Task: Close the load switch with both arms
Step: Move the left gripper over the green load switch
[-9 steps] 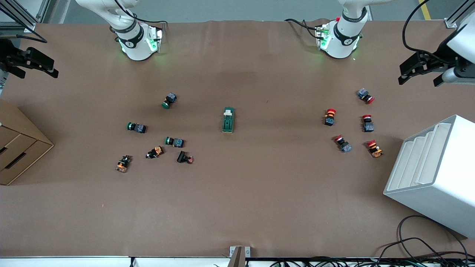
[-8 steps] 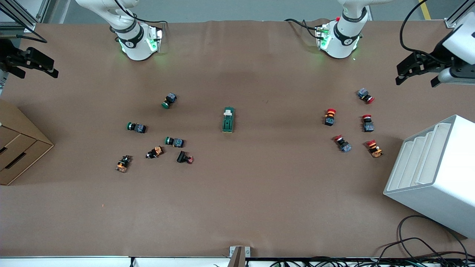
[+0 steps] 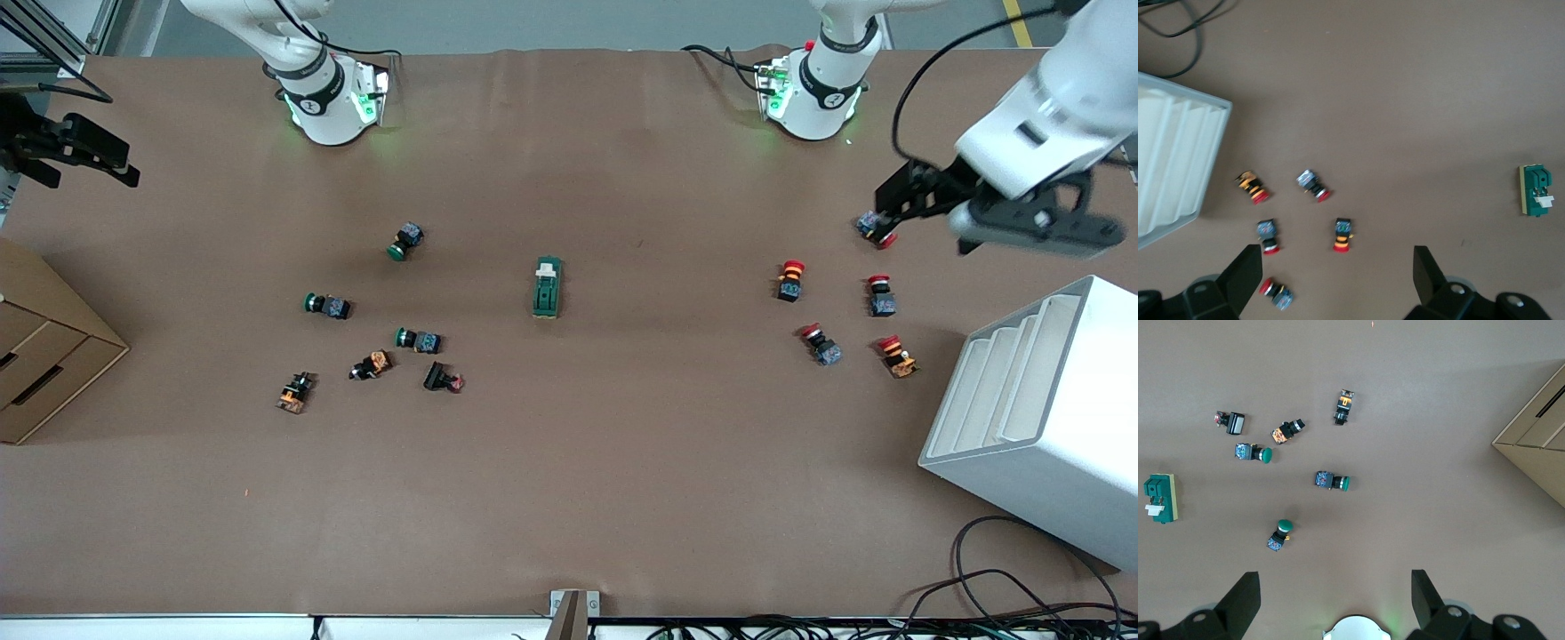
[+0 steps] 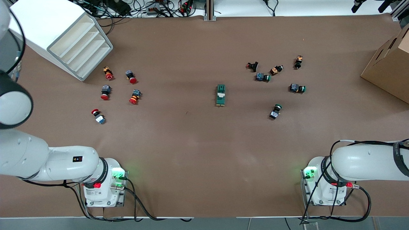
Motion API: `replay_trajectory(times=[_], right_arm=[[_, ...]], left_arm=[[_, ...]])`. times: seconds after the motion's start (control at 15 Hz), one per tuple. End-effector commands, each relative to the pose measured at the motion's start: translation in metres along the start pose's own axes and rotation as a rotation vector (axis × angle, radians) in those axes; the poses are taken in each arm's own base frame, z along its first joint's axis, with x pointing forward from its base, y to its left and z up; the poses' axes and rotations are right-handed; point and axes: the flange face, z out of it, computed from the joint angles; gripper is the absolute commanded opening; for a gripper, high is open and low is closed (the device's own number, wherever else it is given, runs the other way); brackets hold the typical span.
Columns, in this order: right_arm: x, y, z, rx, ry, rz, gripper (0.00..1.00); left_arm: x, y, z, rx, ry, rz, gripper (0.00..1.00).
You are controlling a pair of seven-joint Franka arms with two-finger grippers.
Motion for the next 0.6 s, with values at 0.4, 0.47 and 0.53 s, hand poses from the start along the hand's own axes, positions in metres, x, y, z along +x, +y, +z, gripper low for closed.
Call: replay_trajectory(times=[0.4,0.47,0.53], right_arm=[[-0.005,0.002,-0.005,0.006,0.014,-0.006,1.0],[-0.004,0.003,-0.006,0.005,0.018,-0.006,1.0],[-0.004,0.003,-0.01,-0.002,0.027,-0.006,1.0]], left_arm=[[0.026,0.231,0.136,-0.046,0.023,-0.229,1.0],[0.018,0.26,0.157,-0.017,0.039,-0.267,1.0],[0.01,0.286,0.18,0.002,0.049,-0.281,1.0]])
